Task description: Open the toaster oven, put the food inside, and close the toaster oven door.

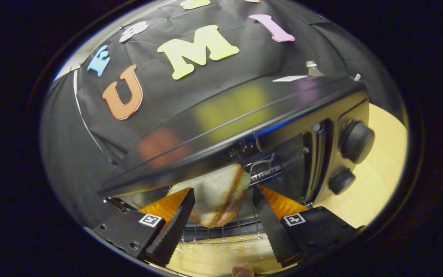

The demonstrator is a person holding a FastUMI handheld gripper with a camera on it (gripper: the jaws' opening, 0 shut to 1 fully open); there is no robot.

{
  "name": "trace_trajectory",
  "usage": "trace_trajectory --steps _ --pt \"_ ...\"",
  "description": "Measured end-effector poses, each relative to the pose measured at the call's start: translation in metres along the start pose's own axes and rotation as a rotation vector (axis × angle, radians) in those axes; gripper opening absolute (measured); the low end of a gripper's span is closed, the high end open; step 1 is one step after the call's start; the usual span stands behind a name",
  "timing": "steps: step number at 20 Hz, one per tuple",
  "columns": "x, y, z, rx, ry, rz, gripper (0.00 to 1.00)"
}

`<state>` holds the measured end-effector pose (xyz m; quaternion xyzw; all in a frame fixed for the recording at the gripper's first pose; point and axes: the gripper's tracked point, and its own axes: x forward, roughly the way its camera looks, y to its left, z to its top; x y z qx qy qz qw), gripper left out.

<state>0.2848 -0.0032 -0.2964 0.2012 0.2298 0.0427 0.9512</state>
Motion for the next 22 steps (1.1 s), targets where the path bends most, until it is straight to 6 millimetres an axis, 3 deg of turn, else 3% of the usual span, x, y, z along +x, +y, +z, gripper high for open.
trace_trajectory --steps 5,10,18,22 --pt "-0.036 -0.013 -0.017 -0.102 0.006 -0.023 0.99" --pt "-0.081 -0.007 -0.029 -0.218 -0.028 -0.013 0.99" --pt "-0.135 -0.001 -0.098 -0.399 -0.029 -0.088 0.99" --pt "-0.152 -0.004 -0.14 -0.456 0.01 -0.138 0.99"
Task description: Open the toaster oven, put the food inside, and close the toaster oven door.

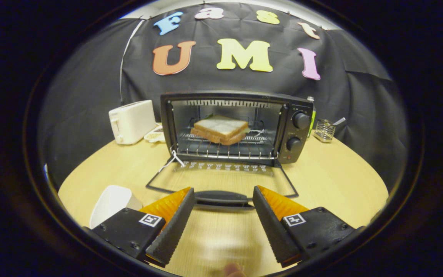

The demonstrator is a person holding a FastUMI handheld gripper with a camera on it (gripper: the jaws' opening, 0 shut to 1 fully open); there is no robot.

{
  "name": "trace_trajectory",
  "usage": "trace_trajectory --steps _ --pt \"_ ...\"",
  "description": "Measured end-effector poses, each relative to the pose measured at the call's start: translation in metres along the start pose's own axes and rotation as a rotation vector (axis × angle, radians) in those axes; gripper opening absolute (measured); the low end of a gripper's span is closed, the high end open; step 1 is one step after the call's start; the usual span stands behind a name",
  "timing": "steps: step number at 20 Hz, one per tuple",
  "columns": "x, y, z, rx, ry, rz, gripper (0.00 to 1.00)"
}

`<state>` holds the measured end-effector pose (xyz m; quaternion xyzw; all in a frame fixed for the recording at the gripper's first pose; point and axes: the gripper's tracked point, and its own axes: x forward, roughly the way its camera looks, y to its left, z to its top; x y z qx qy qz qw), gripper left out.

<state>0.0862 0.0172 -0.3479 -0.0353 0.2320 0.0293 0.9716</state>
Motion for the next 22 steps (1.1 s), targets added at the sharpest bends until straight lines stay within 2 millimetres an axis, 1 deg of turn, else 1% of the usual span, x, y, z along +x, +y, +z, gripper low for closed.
trace_trajectory --steps 1,3,6,7,9,11,12,14,17,22 --pt "0.0 0.003 -0.011 0.01 0.031 -0.002 0.99" --pt "0.004 0.001 -0.03 0.031 0.094 -0.027 0.99" --pt "0.011 0.007 -0.05 0.05 0.162 -0.022 0.99" --pt "0.008 0.008 -0.054 0.055 0.179 -0.023 1.0" --pt "0.011 0.004 -0.046 0.038 0.155 -0.033 1.0" --pt "0.018 0.009 -0.049 0.026 0.184 -0.002 0.99" --pt "0.023 0.01 -0.046 0.02 0.18 0.008 1.0" --pt "0.021 0.01 -0.045 0.034 0.18 -0.001 0.99" --pt "0.026 0.006 -0.043 0.065 0.175 -0.047 1.0" --pt "0.027 0.006 -0.041 0.089 0.164 -0.031 1.0"
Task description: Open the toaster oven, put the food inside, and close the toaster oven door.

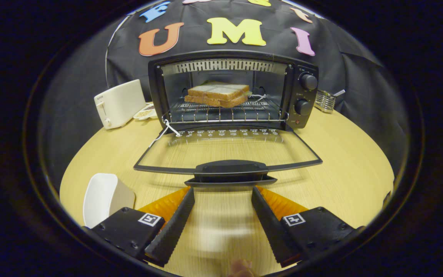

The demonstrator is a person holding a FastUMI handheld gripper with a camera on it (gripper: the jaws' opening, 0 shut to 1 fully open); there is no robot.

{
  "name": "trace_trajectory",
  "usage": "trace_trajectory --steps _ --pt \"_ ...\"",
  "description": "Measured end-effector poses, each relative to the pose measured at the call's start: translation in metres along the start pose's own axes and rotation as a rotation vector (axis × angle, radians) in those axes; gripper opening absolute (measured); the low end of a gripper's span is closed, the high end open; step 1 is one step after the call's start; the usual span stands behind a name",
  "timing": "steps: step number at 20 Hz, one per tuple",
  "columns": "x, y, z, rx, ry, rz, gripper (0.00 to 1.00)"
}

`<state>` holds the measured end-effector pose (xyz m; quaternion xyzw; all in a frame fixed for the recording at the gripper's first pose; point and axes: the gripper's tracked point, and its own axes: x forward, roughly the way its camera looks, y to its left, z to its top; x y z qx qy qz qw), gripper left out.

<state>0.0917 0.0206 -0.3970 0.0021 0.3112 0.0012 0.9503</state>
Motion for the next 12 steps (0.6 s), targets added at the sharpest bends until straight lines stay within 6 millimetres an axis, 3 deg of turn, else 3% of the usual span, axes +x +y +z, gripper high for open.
trace_trajectory --steps 8,12 --pt "-0.003 0.001 0.007 0.021 -0.046 0.014 1.0" --pt "-0.008 0.002 0.023 0.03 -0.15 0.011 1.0"
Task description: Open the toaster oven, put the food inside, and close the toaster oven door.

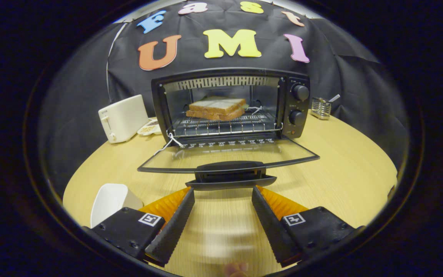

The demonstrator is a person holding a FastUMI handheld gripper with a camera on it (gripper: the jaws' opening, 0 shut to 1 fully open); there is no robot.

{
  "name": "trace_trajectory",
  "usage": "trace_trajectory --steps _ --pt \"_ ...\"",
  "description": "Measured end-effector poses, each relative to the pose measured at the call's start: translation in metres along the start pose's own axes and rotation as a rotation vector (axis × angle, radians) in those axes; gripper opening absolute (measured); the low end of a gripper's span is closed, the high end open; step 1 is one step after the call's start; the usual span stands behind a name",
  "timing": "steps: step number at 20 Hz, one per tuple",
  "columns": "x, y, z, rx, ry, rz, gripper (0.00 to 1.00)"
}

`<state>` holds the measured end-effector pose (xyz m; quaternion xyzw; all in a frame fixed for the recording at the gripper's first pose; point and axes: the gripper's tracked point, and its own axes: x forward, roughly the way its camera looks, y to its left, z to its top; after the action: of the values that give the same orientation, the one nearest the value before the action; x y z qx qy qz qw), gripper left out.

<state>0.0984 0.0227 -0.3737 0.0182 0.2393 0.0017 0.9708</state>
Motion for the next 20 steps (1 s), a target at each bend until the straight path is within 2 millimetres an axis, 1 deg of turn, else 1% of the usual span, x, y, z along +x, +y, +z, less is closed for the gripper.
trace_trajectory --steps 1,3,5,6,9,13,17,19,20 --pt "-0.002 0.0 0.002 0.002 -0.019 0.0 1.0" --pt "-0.007 -0.001 -0.002 0.001 -0.021 -0.001 0.99" --pt "-0.007 0.0 -0.001 0.002 -0.025 -0.003 0.99" --pt "-0.008 0.0 0.003 0.007 -0.046 -0.002 1.0" --pt "-0.012 0.002 0.029 -0.019 -0.185 -0.003 0.99" --pt "-0.012 0.002 0.042 -0.046 -0.267 -0.001 1.0" --pt "-0.011 -0.005 0.06 -0.145 -0.334 -0.03 1.0" --pt "-0.013 -0.007 0.071 -0.182 -0.366 -0.037 1.0" --pt "-0.015 -0.005 0.079 -0.178 -0.38 -0.019 1.0"
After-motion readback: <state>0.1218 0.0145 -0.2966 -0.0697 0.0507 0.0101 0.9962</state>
